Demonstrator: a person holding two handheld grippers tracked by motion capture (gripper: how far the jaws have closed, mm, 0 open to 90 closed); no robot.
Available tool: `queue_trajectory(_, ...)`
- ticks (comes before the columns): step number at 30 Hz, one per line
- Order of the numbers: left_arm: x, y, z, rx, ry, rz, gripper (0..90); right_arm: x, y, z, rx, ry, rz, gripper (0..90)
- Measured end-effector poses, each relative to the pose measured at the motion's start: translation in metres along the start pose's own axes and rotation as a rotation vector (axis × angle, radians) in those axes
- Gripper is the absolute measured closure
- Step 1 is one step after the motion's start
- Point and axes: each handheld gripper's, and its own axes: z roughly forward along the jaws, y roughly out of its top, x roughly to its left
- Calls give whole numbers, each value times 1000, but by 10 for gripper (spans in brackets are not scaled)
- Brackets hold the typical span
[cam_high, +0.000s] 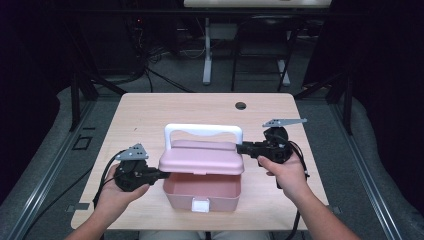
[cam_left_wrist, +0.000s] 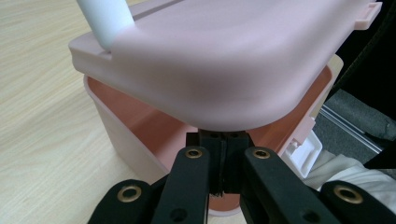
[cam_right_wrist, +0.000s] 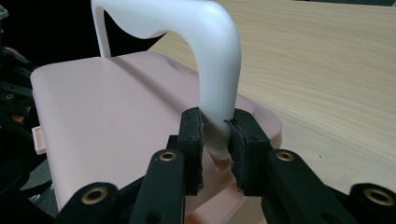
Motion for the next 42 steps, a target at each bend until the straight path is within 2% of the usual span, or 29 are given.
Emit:
queue_trajectory(28,-4,7,-2,-6,4,4,900,-2,-1,0,3,9,12,738)
queue_trajectory(35,-3,9,-2,-4,7,2,900,-3,2,-10,-35,4,18,720)
queue_trajectory(42,-3,14,-4,-11,13,4,900,0,-1,-23,-51,-32,-16,752)
